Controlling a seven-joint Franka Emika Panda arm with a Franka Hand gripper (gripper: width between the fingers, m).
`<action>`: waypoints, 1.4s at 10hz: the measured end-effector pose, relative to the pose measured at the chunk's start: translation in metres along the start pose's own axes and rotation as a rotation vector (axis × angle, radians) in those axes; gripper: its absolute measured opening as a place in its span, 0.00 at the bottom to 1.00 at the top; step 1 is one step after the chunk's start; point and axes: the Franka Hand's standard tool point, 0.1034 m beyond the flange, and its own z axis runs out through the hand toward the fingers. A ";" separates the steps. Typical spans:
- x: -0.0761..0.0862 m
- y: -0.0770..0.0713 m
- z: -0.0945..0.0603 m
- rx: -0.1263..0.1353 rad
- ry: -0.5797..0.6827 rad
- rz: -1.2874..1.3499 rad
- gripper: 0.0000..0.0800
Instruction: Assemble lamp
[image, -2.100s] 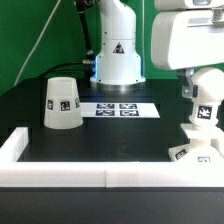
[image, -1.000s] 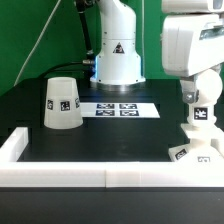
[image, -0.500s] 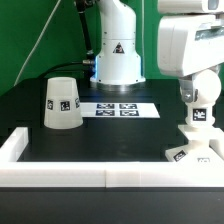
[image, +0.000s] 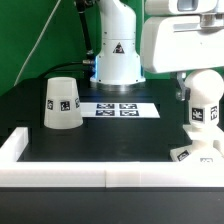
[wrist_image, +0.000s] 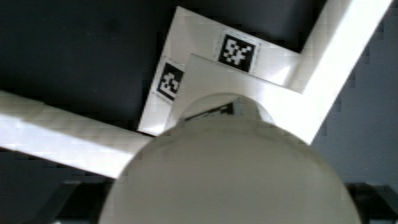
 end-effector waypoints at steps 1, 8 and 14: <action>0.000 -0.001 0.000 -0.001 0.001 0.098 0.72; 0.004 -0.002 -0.002 -0.001 -0.036 0.635 0.72; 0.002 -0.006 -0.001 0.018 -0.059 1.064 0.72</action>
Offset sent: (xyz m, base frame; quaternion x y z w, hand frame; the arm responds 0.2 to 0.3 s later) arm 0.0067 0.0161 0.0019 0.0049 -0.0450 0.3167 0.9474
